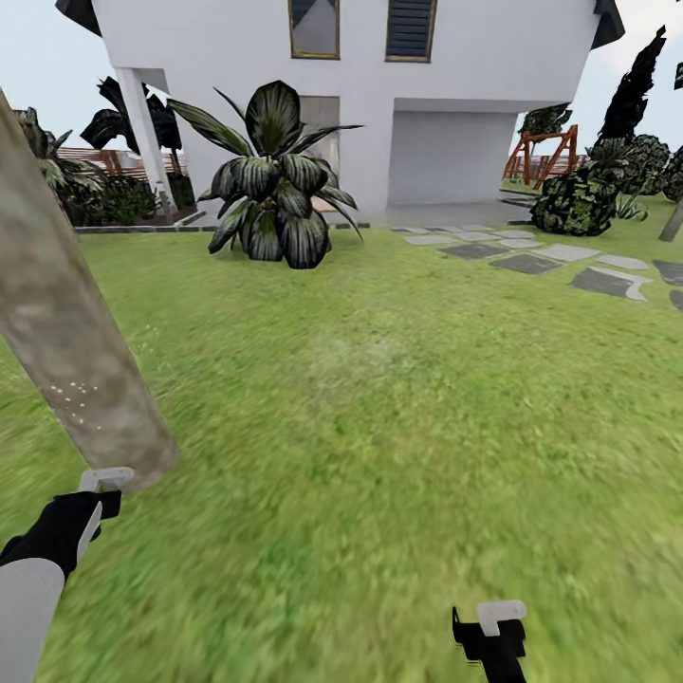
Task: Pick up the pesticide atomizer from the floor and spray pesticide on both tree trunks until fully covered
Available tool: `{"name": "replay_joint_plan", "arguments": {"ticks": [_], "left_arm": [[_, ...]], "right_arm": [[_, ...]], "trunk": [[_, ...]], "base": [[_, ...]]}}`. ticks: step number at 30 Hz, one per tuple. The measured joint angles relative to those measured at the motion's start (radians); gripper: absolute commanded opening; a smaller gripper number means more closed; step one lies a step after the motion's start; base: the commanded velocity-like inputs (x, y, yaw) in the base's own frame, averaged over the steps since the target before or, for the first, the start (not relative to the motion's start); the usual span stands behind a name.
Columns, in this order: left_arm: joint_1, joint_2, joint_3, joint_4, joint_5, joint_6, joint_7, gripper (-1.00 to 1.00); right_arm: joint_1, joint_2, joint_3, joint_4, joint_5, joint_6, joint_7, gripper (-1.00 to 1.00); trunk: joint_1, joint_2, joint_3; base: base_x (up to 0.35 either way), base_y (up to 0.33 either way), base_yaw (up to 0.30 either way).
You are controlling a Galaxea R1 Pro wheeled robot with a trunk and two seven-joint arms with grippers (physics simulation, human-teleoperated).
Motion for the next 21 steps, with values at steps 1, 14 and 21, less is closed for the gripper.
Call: {"name": "replay_joint_plan", "arguments": {"ticks": [1, 14, 21], "left_arm": [[0.0, 0.0, 0.0, 0.0, 0.0, 0.0, 0.0, -1.0], [0.0, 0.003, 0.0, 0.0, 0.002, 0.0, 0.001, -1.0], [0.0, 0.005, 0.001, 0.0, 0.002, 0.001, 0.001, -1.0]], "right_arm": [[0.0, 0.0, 0.0, 0.0, 0.0, 0.0, 0.0, 1.0], [0.0, 0.0, 0.0, 0.0, 0.0, 0.0, -0.001, 1.0], [0.0, 0.0, 0.0, 0.0, 0.0, 0.0, 0.0, 1.0]], "trunk": [[0.0, 0.0, 0.0], [0.0, 0.0, 0.0], [0.0, 0.0, 0.0]], "base": [[0.259, -0.175, 0.0], [0.266, -0.171, 0.198], [0.266, -0.17, 0.275]]}}
